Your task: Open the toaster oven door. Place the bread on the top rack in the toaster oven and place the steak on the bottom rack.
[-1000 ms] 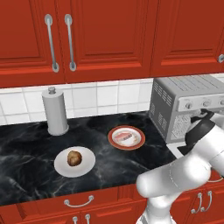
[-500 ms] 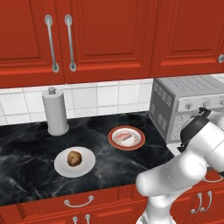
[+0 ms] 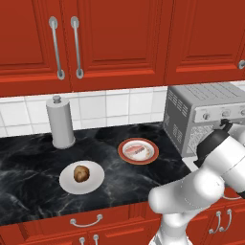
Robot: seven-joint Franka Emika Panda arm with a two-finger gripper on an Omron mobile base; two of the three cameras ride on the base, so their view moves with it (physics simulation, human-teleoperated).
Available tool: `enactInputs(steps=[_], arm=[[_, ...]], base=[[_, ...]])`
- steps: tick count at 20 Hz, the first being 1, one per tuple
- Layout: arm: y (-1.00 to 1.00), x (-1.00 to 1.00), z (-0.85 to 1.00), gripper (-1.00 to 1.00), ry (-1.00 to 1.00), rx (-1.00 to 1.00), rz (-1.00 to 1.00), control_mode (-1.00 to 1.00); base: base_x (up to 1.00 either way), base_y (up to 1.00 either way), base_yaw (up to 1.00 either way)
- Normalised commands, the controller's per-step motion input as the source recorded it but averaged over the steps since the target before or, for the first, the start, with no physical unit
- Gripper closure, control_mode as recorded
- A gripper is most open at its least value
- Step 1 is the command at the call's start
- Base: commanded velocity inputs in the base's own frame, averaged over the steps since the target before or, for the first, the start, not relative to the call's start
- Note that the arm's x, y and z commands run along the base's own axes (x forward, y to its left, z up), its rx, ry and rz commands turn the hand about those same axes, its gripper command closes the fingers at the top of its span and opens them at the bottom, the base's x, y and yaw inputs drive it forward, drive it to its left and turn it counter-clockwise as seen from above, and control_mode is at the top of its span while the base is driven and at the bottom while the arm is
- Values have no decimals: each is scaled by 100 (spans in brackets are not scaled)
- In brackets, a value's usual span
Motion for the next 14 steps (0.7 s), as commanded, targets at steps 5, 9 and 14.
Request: enactInputs(steps=[5,9,14], arm=[[0,-86,-94,100,3,-1,0,-100],[0,-82,-94,100,7,-3,0,-100],[0,-79,-94,100,13,-6,0,-100]], base=[[0,0,0],[0,0,0],[0,0,0]])
